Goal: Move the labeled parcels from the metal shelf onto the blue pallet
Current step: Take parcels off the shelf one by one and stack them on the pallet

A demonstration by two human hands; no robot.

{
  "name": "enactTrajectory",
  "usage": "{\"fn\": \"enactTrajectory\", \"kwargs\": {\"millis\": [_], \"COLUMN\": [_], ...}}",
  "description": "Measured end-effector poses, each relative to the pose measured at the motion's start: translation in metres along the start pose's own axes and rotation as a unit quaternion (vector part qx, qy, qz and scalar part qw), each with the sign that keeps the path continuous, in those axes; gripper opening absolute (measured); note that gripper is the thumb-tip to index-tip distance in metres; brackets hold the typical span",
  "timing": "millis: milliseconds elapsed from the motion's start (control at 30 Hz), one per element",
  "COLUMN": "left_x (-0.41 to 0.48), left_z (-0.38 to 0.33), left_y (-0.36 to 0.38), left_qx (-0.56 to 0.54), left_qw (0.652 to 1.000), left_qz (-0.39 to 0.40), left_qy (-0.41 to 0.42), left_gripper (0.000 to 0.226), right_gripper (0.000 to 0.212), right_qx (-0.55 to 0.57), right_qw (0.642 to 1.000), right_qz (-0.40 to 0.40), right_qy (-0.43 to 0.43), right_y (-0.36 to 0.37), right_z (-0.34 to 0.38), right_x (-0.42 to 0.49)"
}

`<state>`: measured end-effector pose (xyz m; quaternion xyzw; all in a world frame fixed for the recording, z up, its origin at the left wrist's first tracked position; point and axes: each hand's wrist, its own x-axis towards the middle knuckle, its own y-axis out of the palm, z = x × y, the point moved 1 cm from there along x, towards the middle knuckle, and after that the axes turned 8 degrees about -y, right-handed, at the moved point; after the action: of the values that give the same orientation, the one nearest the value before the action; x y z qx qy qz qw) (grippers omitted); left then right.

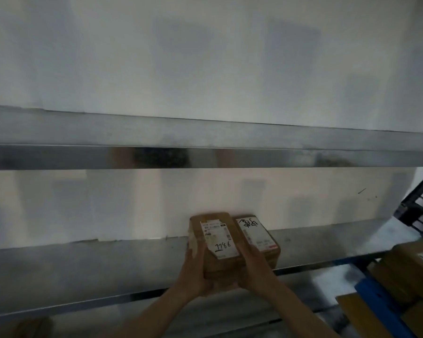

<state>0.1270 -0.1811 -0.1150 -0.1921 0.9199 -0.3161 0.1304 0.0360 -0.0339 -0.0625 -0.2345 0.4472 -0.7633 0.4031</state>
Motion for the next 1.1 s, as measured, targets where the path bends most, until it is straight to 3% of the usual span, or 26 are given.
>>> {"fn": "enactTrajectory", "kwargs": {"millis": [100, 167, 300, 400, 500, 567, 900, 1100], "left_x": [0.001, -0.002, -0.015, -0.015, -0.01, -0.006, -0.025, -0.025], "left_z": [-0.01, -0.006, 0.011, 0.017, 0.011, 0.014, 0.003, -0.051], "left_y": [-0.001, 0.002, -0.015, -0.036, -0.044, -0.039, -0.047, -0.075], "left_qx": [-0.013, -0.018, 0.014, 0.039, 0.051, 0.047, 0.014, 0.001], "left_qw": [1.0, 0.999, 0.998, 0.997, 0.996, 0.995, 0.997, 0.998], "left_qz": [0.017, 0.01, -0.01, -0.019, 0.025, 0.028, -0.045, -0.03], "left_qy": [-0.011, -0.044, -0.055, -0.06, -0.073, -0.088, -0.068, 0.049], "left_gripper": [0.109, 0.097, 0.085, 0.099, 0.118, 0.12, 0.107, 0.111], "right_gripper": [0.077, 0.071, 0.08, 0.091, 0.105, 0.107, 0.1, 0.097], "right_qx": [-0.012, -0.015, 0.032, 0.04, 0.06, 0.079, 0.118, 0.128], "right_qw": [0.998, 0.998, 0.997, 0.996, 0.992, 0.991, 0.992, 0.991], "right_qz": [0.051, 0.063, 0.066, 0.074, 0.093, 0.103, 0.051, -0.041], "right_qy": [0.039, 0.017, -0.022, -0.043, -0.052, -0.037, -0.022, -0.028], "right_y": [-0.004, 0.002, 0.016, 0.012, 0.019, 0.026, 0.02, -0.027], "right_z": [-0.005, -0.003, 0.003, 0.011, 0.016, 0.016, 0.034, 0.045], "right_x": [0.006, 0.007, 0.009, 0.021, 0.037, 0.043, 0.039, 0.018]}}
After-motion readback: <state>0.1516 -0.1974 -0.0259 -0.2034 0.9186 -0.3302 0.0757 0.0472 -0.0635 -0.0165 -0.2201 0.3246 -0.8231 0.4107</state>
